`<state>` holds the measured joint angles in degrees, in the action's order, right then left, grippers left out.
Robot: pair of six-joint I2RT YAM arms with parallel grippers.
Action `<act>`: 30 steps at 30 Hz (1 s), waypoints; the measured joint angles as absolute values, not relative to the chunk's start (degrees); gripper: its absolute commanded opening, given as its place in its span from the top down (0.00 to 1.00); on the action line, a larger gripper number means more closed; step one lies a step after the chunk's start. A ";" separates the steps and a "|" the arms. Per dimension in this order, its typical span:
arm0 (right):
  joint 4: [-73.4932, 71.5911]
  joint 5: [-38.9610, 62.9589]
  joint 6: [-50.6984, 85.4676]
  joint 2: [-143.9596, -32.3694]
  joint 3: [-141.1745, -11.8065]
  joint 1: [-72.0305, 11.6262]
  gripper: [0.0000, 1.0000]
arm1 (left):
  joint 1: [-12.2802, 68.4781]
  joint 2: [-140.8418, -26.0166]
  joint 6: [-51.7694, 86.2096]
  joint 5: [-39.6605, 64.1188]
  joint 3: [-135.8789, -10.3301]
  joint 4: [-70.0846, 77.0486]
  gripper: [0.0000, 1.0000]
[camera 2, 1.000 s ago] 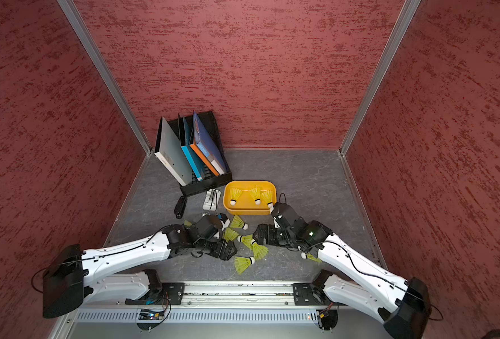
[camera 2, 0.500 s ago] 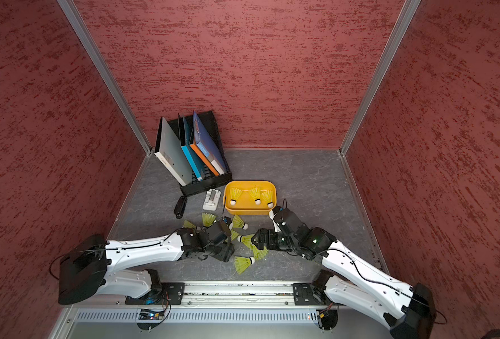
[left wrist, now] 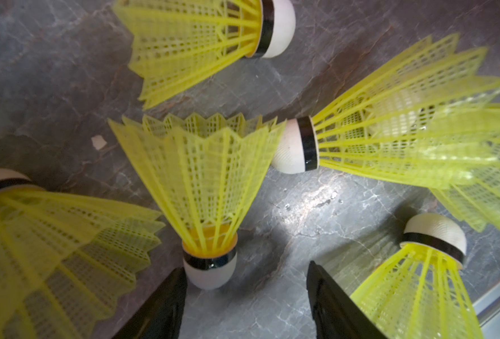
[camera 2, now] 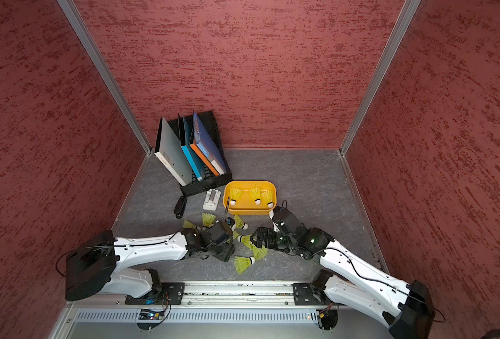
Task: Put the shuttlecocks into the storage box
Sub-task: Pick up the shuttlecock at the center of the board.
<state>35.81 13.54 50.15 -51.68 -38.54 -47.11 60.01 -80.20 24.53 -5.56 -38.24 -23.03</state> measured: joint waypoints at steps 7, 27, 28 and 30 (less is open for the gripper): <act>35.31 13.54 50.41 -52.18 -38.54 -47.11 0.02 | 59.29 -83.13 22.70 -5.85 -38.26 -21.98 0.40; 34.89 13.54 50.59 -53.52 -38.57 -47.11 0.02 | 58.50 -84.01 19.64 -5.85 -38.35 -20.47 0.75; 34.87 13.54 50.59 -53.65 -38.57 -47.11 0.01 | 58.50 -84.01 19.62 -5.85 -38.37 -20.47 0.78; 34.87 13.54 50.59 -53.91 -38.57 -47.11 0.01 | 58.50 -84.01 19.62 -5.80 -38.37 -20.47 0.80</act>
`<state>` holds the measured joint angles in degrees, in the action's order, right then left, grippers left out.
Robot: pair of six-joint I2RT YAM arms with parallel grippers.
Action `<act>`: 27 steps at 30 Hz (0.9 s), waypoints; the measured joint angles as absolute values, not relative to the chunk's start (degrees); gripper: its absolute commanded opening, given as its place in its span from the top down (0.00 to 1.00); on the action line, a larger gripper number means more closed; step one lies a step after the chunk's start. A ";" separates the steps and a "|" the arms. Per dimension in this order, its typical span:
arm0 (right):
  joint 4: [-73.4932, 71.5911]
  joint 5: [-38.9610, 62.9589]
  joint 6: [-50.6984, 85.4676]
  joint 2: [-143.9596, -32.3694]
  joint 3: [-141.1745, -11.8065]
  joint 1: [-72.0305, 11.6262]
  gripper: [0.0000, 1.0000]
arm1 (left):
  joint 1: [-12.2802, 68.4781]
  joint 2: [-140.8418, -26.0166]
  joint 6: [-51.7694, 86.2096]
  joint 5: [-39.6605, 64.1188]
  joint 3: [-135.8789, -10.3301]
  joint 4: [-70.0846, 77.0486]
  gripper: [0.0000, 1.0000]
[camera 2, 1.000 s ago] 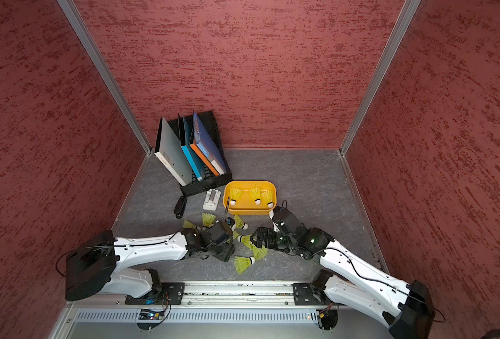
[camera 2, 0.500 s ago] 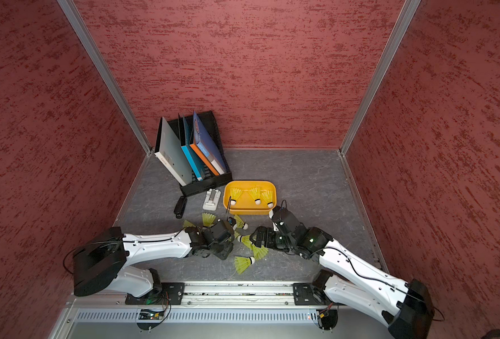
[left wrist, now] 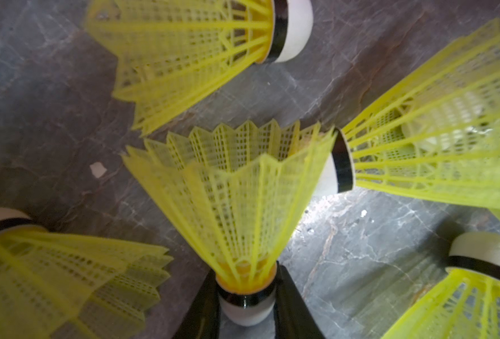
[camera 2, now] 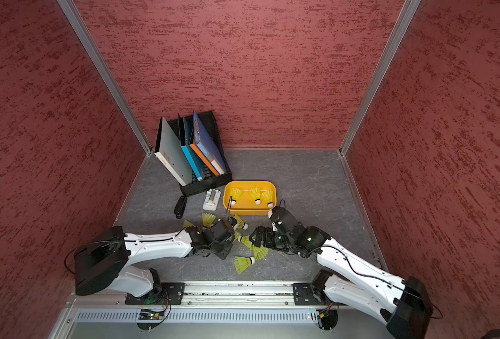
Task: Put the shuttlecocks into the storage box
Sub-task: Pick up the shuttlecock at the center of the board.
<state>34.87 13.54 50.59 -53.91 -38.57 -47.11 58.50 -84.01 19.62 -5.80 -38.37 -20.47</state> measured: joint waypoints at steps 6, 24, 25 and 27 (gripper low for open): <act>34.52 13.54 50.57 -54.54 -38.57 -47.11 0.02 | 58.54 -83.90 19.68 -5.45 -38.35 -20.56 0.83; 38.00 7.60 46.41 -57.98 -52.03 -46.19 0.02 | 59.96 -67.92 32.77 -1.30 -45.91 -32.45 0.84; 38.41 7.27 46.04 -58.50 -53.08 -45.67 0.02 | 58.59 -67.99 33.63 -0.38 -47.48 -32.99 0.83; 39.40 7.01 45.50 -59.55 -54.89 -44.03 0.02 | 55.16 -68.77 35.16 1.56 -50.50 -33.74 0.83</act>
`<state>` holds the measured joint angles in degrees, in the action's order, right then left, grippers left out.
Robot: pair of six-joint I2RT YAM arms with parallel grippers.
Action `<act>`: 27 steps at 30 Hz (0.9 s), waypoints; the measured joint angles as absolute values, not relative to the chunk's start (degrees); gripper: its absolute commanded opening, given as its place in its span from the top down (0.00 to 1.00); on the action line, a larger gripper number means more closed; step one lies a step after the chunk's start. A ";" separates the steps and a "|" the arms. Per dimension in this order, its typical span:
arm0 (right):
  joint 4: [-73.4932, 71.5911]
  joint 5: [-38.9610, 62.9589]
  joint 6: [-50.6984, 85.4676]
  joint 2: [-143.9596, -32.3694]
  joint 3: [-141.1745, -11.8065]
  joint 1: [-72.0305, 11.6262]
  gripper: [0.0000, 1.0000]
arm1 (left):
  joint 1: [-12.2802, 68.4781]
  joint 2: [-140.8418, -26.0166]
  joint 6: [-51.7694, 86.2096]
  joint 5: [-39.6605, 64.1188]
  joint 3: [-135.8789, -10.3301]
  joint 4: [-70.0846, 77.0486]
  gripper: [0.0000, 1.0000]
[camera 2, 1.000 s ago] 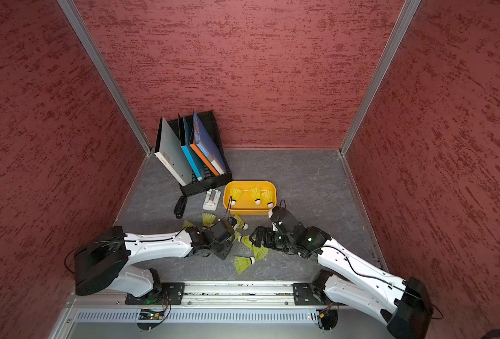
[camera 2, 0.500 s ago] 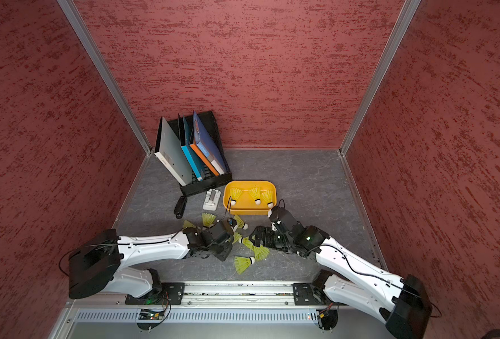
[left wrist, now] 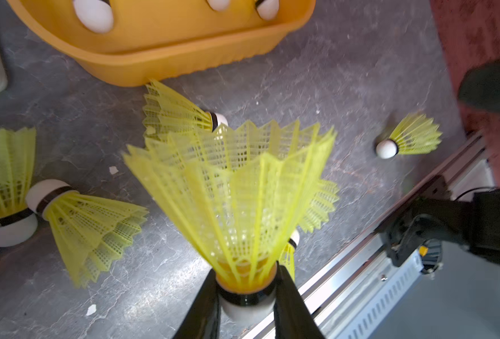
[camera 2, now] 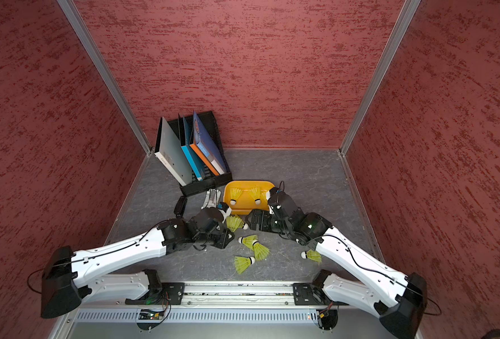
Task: Put the shuttlecocks into the storage box
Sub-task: Pick up the shuttlecock at the center of the board, then place the shuttlecock in the storage box.
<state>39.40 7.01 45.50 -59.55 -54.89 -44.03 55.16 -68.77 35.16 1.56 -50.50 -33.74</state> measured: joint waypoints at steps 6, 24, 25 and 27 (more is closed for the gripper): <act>41.76 6.85 44.10 -64.79 -60.29 -37.74 0.02 | 46.00 -78.30 37.85 8.21 -61.52 -36.18 0.84; 40.45 9.82 40.82 -76.58 -65.76 -27.57 0.02 | 38.46 -105.45 39.16 15.31 -83.00 -44.12 0.87; 40.42 9.91 40.66 -76.64 -65.76 -27.51 0.02 | 38.24 -106.24 39.16 15.40 -83.74 -44.38 0.87; 40.27 10.15 40.45 -76.75 -65.76 -27.38 0.02 | 37.89 -107.87 39.11 15.57 -85.38 -45.32 0.87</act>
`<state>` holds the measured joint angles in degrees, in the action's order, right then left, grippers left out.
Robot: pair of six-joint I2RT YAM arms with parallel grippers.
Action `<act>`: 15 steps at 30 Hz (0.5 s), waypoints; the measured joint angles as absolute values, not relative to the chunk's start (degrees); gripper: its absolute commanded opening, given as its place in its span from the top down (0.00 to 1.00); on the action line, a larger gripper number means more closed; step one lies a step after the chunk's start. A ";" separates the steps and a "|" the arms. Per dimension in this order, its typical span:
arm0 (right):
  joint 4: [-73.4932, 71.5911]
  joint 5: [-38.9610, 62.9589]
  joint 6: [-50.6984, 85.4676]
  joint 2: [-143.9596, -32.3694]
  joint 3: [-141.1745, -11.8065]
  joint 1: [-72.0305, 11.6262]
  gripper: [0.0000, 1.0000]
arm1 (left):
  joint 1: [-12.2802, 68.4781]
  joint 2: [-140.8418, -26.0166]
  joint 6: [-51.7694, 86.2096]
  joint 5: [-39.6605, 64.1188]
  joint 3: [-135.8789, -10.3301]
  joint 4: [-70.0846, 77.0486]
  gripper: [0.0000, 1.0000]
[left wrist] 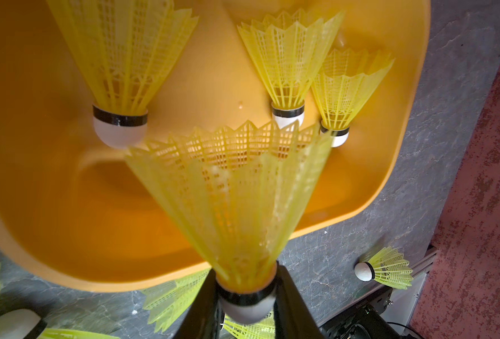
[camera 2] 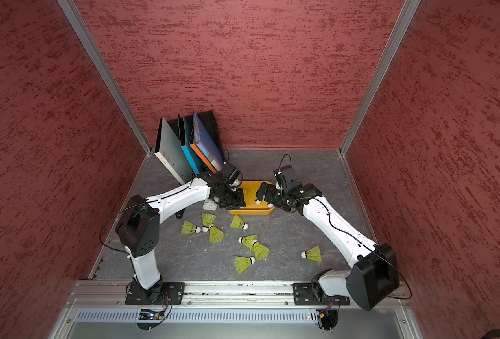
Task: Put the shuttlecocks into the storage box
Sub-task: Place the shuttlecock in the storage box.
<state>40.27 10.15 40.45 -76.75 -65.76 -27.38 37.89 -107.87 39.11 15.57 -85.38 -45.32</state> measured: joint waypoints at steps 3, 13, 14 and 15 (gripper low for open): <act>40.05 10.35 40.14 -77.12 -65.76 -27.14 0.02 | 37.60 -109.82 38.98 15.68 -86.96 -45.91 0.87; 37.28 12.60 39.70 -81.93 -65.84 -25.02 0.02 | 37.60 -114.48 38.33 16.32 -90.13 -46.94 0.88; 37.15 13.08 39.62 -82.83 -66.13 -24.38 0.01 | 37.60 -114.85 38.09 16.21 -90.24 -47.09 0.88; 37.10 13.56 39.55 -84.05 -66.81 -23.77 0.02 | 37.60 -115.13 37.98 16.05 -90.37 -47.33 0.88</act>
<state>37.10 13.56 39.55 -84.05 -66.81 -23.77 37.60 -115.13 37.98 16.05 -90.37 -47.33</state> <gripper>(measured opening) 0.984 0.292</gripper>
